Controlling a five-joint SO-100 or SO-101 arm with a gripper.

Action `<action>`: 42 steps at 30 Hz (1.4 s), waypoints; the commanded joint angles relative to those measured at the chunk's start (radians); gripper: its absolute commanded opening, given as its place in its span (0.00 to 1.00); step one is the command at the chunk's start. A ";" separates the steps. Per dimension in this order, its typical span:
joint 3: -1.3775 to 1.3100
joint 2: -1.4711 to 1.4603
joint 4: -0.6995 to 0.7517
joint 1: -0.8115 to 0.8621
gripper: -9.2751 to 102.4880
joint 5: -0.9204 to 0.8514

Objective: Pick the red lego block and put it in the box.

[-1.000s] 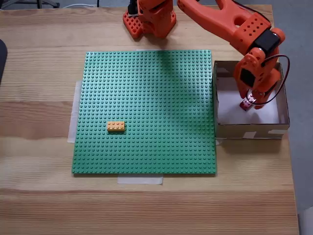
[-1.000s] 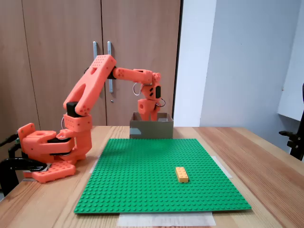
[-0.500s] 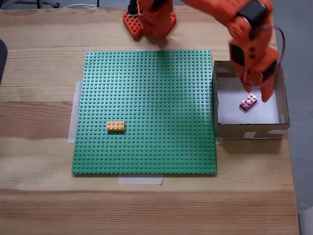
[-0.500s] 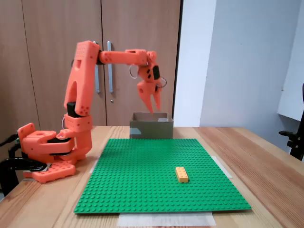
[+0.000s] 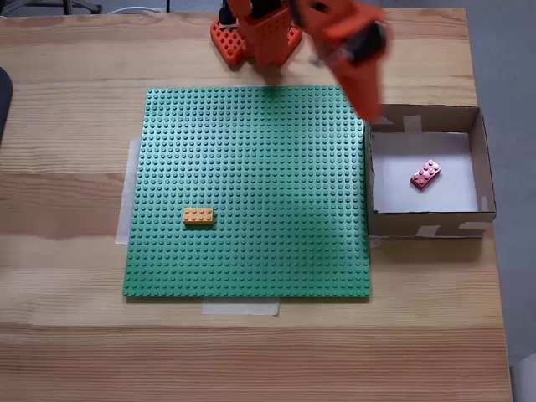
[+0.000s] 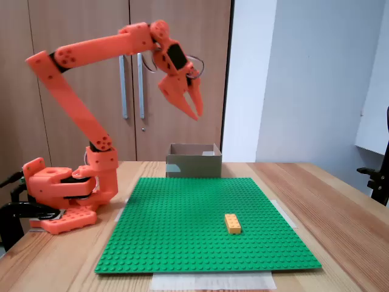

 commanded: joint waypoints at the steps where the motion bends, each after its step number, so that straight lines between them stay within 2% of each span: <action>1: 0.092 0.193 -0.003 0.081 0.07 -0.025; 11: 0.268 0.454 -0.015 0.318 0.07 0.041; 18: 0.492 0.690 -0.055 0.344 0.07 0.029; 25: 0.690 0.891 -0.094 0.459 0.07 0.018; 37: 0.927 1.055 -0.110 0.561 0.07 -0.002; 42: 1.075 1.101 -0.230 0.565 0.07 0.025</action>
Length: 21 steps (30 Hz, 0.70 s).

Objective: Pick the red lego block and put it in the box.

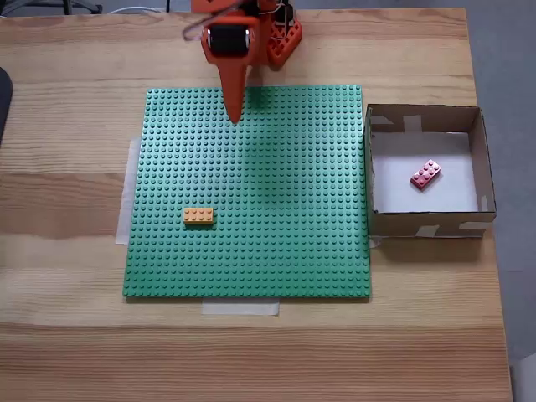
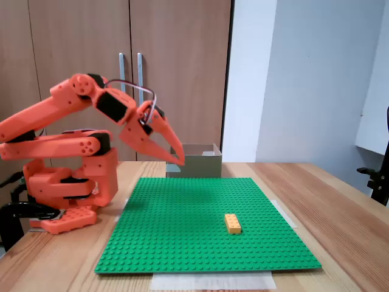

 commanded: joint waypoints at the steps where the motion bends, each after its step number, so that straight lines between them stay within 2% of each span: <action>1: 0.077 0.012 -0.091 0.008 0.07 -0.008; 9: 0.169 0.014 -0.166 0.009 0.07 -0.005; 21: 0.350 0.014 -0.281 0.015 0.07 -0.097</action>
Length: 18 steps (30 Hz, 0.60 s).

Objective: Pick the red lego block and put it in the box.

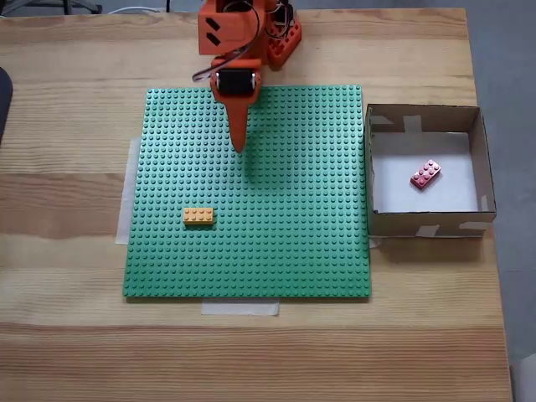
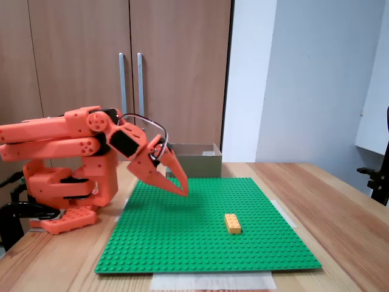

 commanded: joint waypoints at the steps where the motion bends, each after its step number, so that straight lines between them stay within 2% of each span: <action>1: 0.055 0.000 -0.058 0.011 0.07 -0.018; 18: 0.069 0.000 -0.064 0.014 0.07 -0.014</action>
